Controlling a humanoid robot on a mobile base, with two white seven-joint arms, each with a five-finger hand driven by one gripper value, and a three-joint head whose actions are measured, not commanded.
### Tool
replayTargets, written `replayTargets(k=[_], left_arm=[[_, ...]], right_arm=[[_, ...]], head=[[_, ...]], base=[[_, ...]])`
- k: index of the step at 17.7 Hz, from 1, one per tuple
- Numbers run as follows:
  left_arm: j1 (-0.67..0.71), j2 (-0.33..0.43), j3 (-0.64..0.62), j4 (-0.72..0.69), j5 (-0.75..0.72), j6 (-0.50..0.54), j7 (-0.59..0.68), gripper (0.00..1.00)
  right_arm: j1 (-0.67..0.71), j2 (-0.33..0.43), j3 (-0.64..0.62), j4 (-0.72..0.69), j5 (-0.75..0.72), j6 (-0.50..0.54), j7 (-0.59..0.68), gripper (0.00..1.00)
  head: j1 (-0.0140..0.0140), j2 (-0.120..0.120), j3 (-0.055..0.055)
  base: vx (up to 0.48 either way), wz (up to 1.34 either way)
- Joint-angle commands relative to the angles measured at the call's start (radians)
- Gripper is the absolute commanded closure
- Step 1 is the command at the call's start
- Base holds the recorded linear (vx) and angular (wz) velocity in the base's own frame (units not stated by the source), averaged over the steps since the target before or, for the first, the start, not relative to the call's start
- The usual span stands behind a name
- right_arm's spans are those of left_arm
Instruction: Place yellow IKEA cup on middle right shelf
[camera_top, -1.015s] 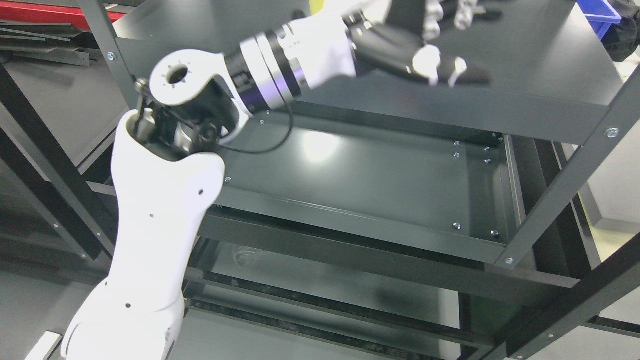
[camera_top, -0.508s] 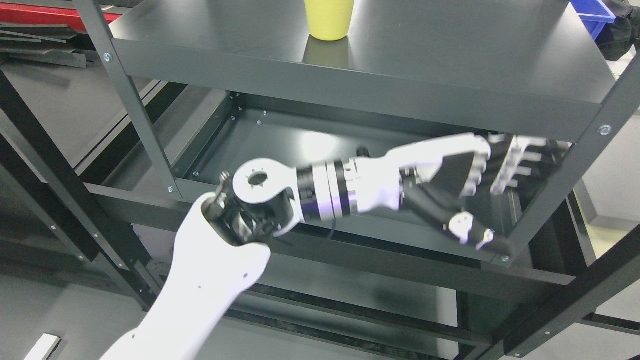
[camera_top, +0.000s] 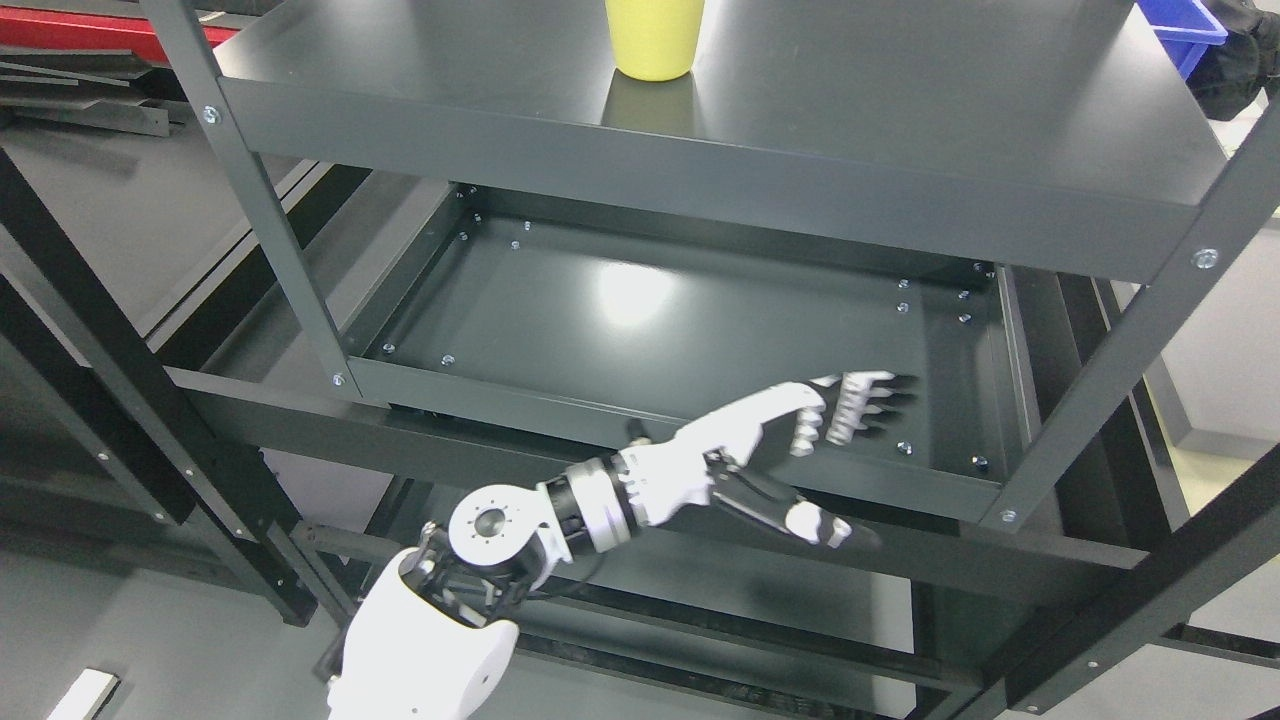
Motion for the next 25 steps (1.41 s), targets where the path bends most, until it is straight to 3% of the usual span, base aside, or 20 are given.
replayTargets(k=[1, 6, 14, 25], left_arm=[[0.084, 0.017, 0.456, 0.172, -0.223, -0.083, 0.116, 0.02], [0.099, 0.017, 0.579, 0.157, -0.264, -0.094, 0.381, 0.02], [0.075, 0.017, 0.507, 0.160, -0.264, -0.100, 0.475, 0.02], [0.201, 0.017, 0.444, -0.007, -0.250, -0.100, 0.472, 0.02]], right_arm=[[0.014, -0.017, 0.017, 0.000, -0.025, 0.001, 0.001, 0.01], [0.014, -0.017, 0.017, 0.000, -0.025, 0.001, 0.001, 0.01], [0.014, -0.017, 0.017, 0.000, -0.025, 0.001, 0.001, 0.01], [0.014, -0.017, 0.017, 0.000, -0.025, 0.001, 0.001, 0.01]], head=[[0.0000, 0.000, 0.000], [0.0000, 0.000, 0.000], [0.0000, 0.000, 0.000], [0.0000, 0.000, 0.000]], base=[[0.000, 0.00], [0.000, 0.00], [0.000, 0.00], [0.000, 0.00]])
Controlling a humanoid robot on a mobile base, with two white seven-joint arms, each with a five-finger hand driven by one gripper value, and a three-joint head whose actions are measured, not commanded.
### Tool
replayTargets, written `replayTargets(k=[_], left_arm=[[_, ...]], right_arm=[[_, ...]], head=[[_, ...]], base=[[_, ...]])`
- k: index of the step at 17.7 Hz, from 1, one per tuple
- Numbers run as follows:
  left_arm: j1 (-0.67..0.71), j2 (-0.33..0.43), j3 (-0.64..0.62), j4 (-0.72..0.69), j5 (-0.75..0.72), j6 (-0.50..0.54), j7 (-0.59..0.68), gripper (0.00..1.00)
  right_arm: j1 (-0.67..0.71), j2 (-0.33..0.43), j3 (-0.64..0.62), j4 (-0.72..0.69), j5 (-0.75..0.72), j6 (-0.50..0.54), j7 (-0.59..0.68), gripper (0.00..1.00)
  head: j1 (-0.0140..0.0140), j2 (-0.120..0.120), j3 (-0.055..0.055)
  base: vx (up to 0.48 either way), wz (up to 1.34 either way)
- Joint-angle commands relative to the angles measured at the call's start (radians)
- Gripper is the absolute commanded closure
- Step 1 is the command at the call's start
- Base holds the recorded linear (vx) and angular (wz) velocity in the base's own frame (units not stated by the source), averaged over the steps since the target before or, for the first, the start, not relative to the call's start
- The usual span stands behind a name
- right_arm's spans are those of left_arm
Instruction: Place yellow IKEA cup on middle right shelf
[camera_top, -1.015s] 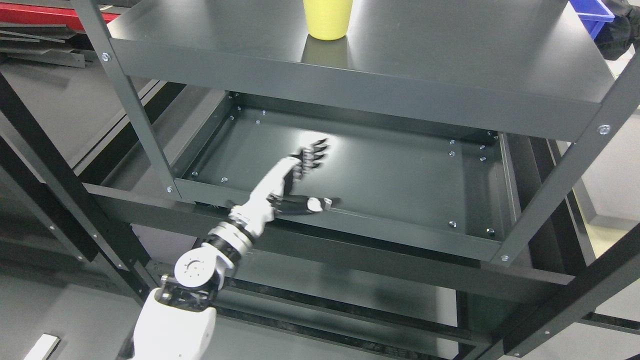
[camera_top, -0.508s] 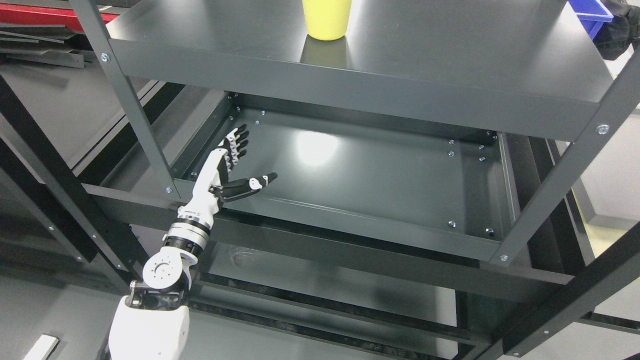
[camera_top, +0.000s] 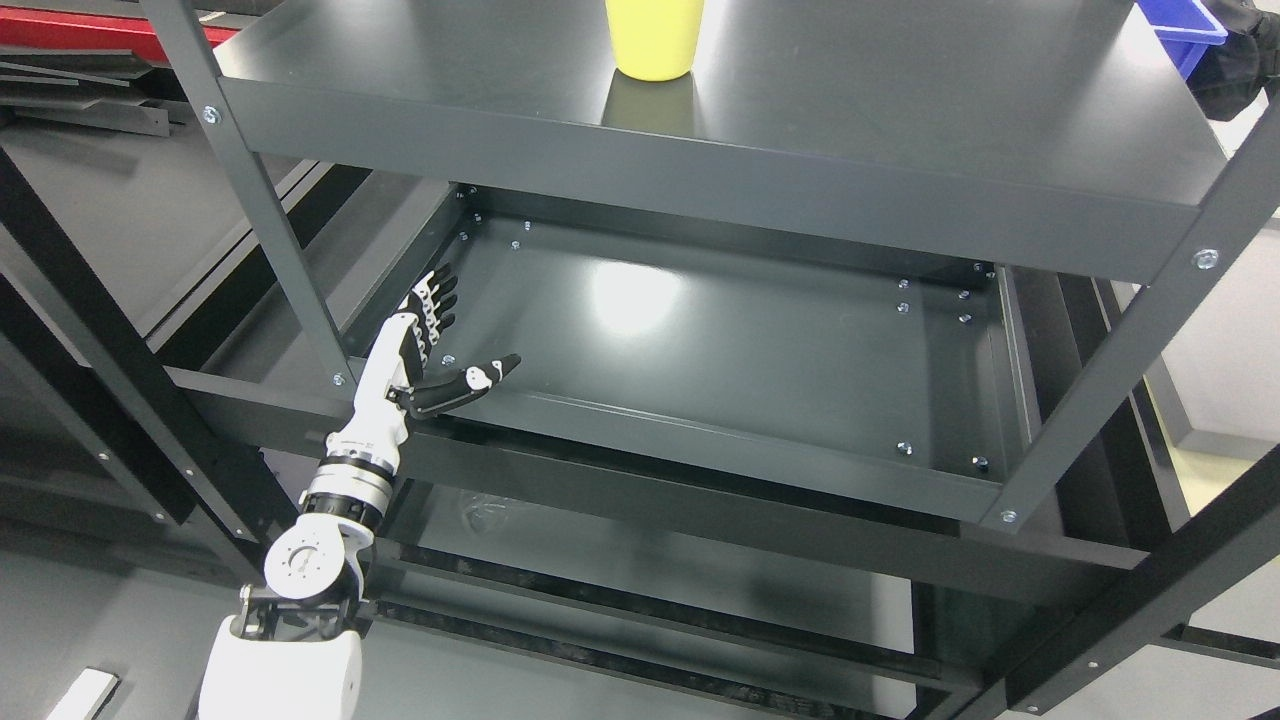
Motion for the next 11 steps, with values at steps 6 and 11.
replayTargets(k=[6, 11], left_arm=[[0.064, 0.018, -0.030, -0.114, 0.013, 0.005, 0.001, 0.02], [0.064, 0.018, -0.026, -0.114, 0.013, 0.006, 0.001, 0.02]], right_arm=[[0.014, -0.017, 0.017, 0.000, -0.025, 0.001, 0.001, 0.01], [0.014, -0.017, 0.017, 0.000, -0.025, 0.001, 0.001, 0.01]], head=[[0.0000, 0.000, 0.000], [0.0000, 0.000, 0.000]], base=[[0.000, 0.00], [0.000, 0.00]])
